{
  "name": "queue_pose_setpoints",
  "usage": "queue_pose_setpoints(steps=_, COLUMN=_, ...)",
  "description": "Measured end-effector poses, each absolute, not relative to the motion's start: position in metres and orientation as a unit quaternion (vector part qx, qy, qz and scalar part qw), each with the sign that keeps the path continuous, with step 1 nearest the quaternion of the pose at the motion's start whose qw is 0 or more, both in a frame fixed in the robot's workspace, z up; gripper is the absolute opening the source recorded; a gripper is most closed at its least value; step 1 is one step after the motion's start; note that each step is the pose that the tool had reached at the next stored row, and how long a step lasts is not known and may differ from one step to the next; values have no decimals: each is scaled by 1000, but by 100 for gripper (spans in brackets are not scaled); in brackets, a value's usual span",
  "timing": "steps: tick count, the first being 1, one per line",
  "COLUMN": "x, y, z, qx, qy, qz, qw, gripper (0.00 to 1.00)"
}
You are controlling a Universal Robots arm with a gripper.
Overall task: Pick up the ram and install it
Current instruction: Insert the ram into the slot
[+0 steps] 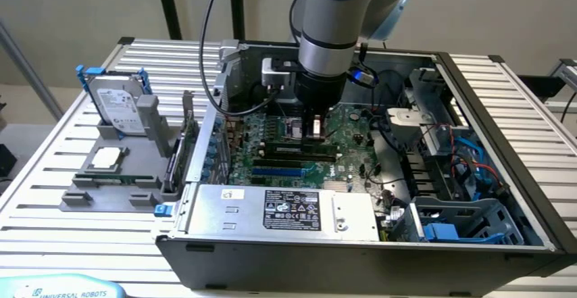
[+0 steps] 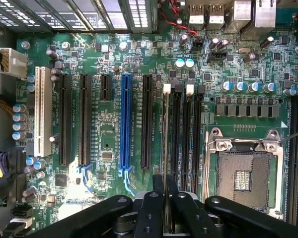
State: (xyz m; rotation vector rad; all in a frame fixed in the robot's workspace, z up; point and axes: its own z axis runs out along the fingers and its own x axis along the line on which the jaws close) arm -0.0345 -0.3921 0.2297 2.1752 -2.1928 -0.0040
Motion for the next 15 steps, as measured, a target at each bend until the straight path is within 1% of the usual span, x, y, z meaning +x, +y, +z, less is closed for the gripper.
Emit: queue_pose_setpoints(steps=15, x=-35, y=-390, z=228, qx=703, qy=-711, qz=-1, qw=26, gripper=13)
